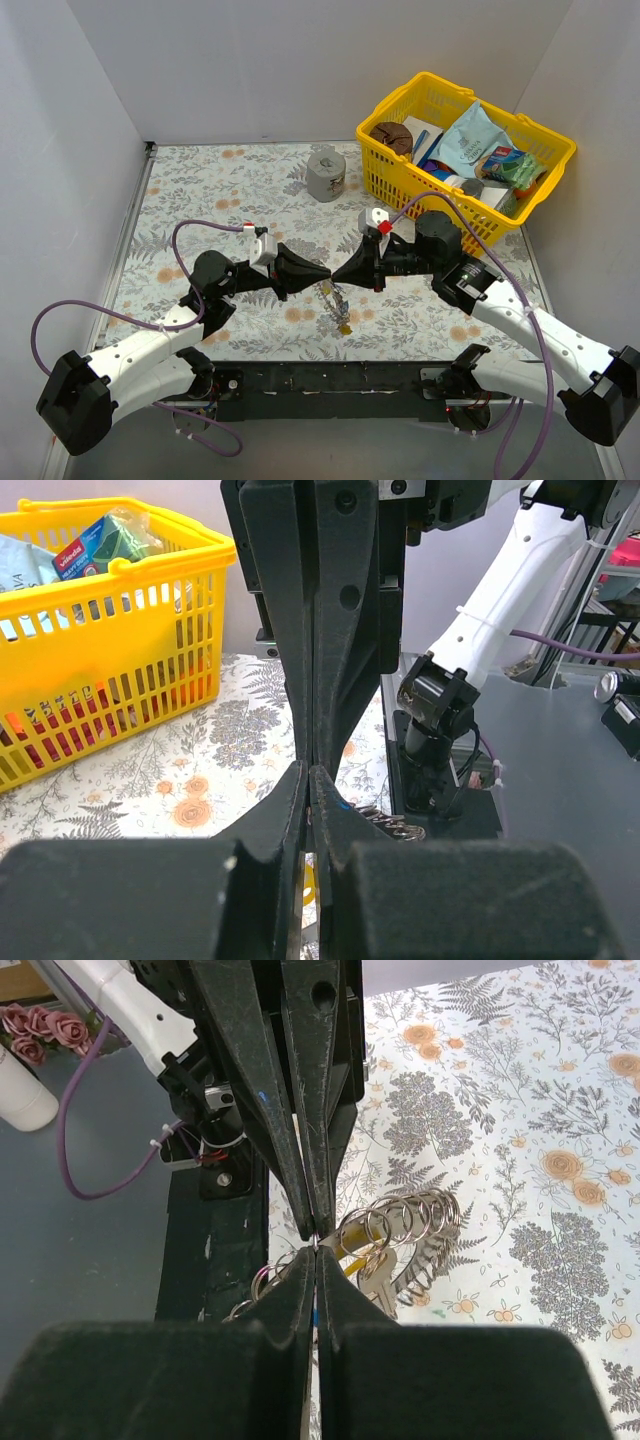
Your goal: Put the keys on the keyring
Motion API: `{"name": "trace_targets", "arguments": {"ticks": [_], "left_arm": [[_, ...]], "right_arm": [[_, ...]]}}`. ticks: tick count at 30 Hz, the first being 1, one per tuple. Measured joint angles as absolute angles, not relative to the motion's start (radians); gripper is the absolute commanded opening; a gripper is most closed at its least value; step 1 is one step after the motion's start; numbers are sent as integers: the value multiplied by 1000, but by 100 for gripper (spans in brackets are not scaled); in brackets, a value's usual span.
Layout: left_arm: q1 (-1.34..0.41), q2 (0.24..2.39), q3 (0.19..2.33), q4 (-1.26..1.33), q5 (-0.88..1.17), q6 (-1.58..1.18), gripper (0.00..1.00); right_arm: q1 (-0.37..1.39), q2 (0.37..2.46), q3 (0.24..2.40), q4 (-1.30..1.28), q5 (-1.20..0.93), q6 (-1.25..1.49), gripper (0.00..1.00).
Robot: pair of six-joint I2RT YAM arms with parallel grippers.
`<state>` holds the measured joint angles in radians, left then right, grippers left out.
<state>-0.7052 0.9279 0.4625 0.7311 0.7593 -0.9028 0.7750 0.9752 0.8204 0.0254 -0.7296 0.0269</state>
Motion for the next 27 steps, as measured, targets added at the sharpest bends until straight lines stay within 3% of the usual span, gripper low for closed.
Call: {"name": "trace_targets", "arguments": {"ticks": [2, 8, 9, 20, 27], "left_arm": [[-705, 928, 463, 725, 760, -905, 0], [-706, 933, 520, 568, 780, -835, 35], [-706, 936, 541, 536, 782, -818, 37], [-706, 1012, 719, 133, 834, -563, 40], [-706, 1106, 768, -18, 881, -467, 36]], "right_arm": [[775, 979, 823, 17, -730, 23, 1], [776, 1021, 885, -133, -712, -50, 1], [776, 1035, 900, -167, -706, -65, 1], [779, 1187, 1106, -575, -661, -243, 1], [779, 1246, 1174, -701, -680, -317, 1]]}}
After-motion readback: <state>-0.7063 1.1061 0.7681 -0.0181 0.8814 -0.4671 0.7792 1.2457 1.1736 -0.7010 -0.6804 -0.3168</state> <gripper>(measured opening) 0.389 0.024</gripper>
